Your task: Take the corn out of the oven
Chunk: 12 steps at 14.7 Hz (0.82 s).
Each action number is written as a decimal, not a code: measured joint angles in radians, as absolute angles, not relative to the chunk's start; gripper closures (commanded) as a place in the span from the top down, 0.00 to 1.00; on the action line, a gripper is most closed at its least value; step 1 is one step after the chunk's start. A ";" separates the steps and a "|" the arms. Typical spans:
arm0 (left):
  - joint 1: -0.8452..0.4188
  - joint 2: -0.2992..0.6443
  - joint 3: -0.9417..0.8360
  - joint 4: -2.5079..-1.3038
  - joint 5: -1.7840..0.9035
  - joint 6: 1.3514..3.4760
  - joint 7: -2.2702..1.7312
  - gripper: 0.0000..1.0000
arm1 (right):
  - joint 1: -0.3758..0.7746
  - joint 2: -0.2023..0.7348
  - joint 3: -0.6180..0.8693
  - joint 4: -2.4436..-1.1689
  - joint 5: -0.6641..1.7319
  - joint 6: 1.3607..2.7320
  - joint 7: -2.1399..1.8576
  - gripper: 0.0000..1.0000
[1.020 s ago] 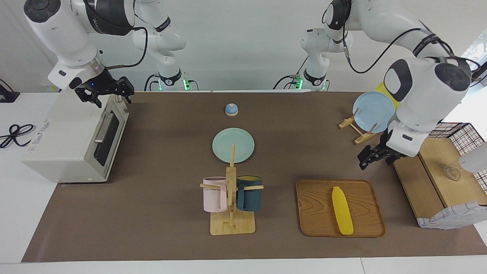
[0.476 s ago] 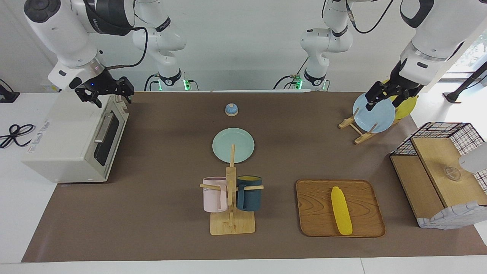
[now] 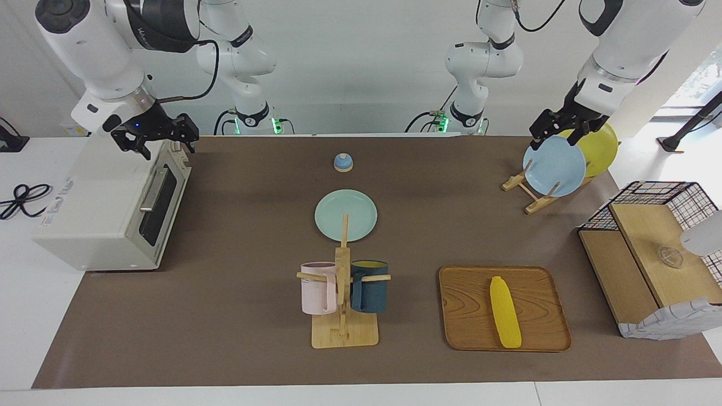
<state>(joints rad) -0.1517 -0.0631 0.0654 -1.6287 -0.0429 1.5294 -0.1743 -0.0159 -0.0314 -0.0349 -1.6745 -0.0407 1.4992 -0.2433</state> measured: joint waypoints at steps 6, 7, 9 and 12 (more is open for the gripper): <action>-0.146 -0.046 0.060 -1.634 -0.041 1.573 -0.157 1.00 | -0.016 -0.031 -0.035 -1.674 -0.041 1.499 -0.243 1.00; -0.146 -0.036 0.058 -1.635 -0.041 1.576 -0.155 1.00 | -0.016 -0.031 -0.035 -1.674 -0.041 1.499 -0.243 1.00; -0.145 -0.027 0.056 -1.635 -0.041 1.577 -0.154 1.00 | -0.016 -0.031 -0.035 -1.674 -0.041 1.499 -0.243 1.00; -0.145 -0.027 0.055 -1.628 -0.041 1.577 -0.151 1.00 | -0.016 -0.031 -0.035 -1.674 -0.041 1.499 -0.243 1.00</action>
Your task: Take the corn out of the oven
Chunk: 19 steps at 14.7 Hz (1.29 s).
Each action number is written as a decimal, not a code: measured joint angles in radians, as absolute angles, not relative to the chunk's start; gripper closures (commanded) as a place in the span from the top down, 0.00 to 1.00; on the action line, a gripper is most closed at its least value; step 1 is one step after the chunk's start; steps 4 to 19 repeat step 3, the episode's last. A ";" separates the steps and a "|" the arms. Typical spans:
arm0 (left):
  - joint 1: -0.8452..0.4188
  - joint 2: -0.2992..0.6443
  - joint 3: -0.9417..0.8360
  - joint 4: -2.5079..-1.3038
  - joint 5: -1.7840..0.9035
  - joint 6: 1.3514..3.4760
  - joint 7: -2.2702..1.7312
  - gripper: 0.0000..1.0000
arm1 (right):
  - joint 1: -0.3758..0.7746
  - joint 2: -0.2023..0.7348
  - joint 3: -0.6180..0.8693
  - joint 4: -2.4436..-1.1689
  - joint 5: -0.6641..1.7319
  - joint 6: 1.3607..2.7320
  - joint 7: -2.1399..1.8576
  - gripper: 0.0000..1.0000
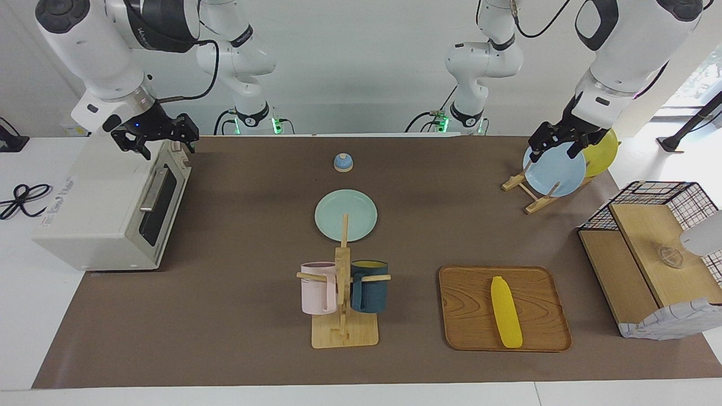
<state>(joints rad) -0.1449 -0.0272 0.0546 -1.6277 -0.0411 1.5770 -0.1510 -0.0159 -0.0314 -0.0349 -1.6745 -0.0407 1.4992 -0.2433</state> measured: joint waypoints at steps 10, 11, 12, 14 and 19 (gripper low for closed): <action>-0.145 -0.028 0.052 -1.627 -0.041 1.582 -0.146 1.00 | -0.016 -0.031 -0.035 -1.674 -0.041 1.499 -0.243 1.00; -0.145 -0.028 0.052 -1.627 -0.041 1.582 -0.146 1.00 | -0.016 -0.031 -0.035 -1.674 -0.041 1.499 -0.243 1.00; -0.145 -0.028 0.052 -1.627 -0.041 1.582 -0.146 1.00 | -0.016 -0.031 -0.035 -1.674 -0.041 1.499 -0.243 1.00; -0.145 -0.028 0.052 -1.627 -0.041 1.582 -0.146 1.00 | -0.016 -0.031 -0.035 -1.674 -0.041 1.499 -0.243 1.00; -0.145 -0.028 0.052 -1.627 -0.041 1.582 -0.146 1.00 | -0.016 -0.031 -0.035 -1.674 -0.041 1.499 -0.243 1.00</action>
